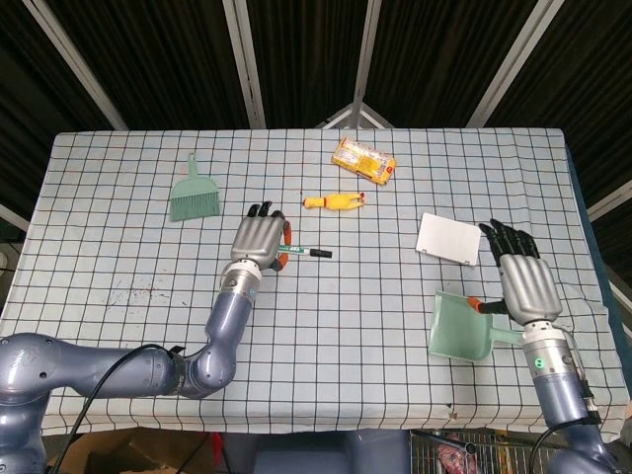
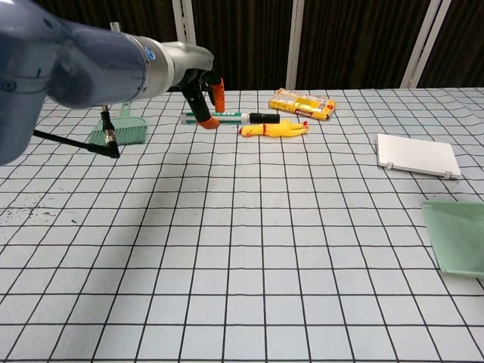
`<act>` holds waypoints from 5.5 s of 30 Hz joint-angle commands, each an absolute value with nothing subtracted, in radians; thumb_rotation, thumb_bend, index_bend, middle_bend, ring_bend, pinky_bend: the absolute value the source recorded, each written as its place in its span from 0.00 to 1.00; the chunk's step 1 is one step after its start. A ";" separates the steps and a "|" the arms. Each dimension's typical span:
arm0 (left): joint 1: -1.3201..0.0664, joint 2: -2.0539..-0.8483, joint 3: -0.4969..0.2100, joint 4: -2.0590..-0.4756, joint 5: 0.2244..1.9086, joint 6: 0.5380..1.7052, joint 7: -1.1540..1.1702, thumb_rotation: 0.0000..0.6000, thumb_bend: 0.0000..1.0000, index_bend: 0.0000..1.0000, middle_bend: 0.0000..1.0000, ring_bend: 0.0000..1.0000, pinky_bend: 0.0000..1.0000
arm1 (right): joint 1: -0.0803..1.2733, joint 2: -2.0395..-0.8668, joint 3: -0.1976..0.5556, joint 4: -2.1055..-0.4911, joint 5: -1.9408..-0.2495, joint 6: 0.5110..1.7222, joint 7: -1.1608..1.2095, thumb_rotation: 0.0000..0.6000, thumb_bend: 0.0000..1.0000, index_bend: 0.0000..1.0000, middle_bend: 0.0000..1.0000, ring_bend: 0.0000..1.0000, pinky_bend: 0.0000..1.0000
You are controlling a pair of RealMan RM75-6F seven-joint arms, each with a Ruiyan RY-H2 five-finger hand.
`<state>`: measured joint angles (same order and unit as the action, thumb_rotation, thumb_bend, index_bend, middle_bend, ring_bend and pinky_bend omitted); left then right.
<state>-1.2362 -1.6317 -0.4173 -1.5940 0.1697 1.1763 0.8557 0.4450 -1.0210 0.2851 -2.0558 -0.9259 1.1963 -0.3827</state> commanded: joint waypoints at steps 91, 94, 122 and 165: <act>-1.285 -1.746 -0.505 -1.565 0.194 1.203 0.810 1.00 0.58 0.63 0.23 0.00 0.00 | 1.041 -1.480 0.466 -1.890 -0.165 1.381 -0.775 1.00 0.32 0.55 0.00 0.03 0.00; -1.286 -1.747 -0.505 -1.564 0.192 1.202 0.810 1.00 0.58 0.63 0.23 0.00 0.00 | 1.041 -1.480 0.466 -1.891 -0.167 1.380 -0.773 1.00 0.33 0.56 0.00 0.03 0.00; -1.264 -1.732 -0.493 -1.560 0.198 1.190 0.787 1.00 0.58 0.63 0.23 0.00 0.00 | 1.023 -1.457 0.446 -1.889 -0.154 1.354 -0.770 1.00 0.40 0.62 0.00 0.04 0.00; -1.050 -1.352 -0.372 -1.905 0.321 1.167 0.674 1.00 0.56 0.15 0.10 0.00 0.00 | 0.918 -1.361 0.400 -1.869 -0.350 1.305 -0.620 1.00 0.15 0.06 0.00 0.00 0.00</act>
<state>-1.0955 -1.4431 -0.3811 -1.7991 0.2799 1.0881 0.6672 0.9484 -1.4034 0.3996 -1.8504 -0.2846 1.2655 -0.6510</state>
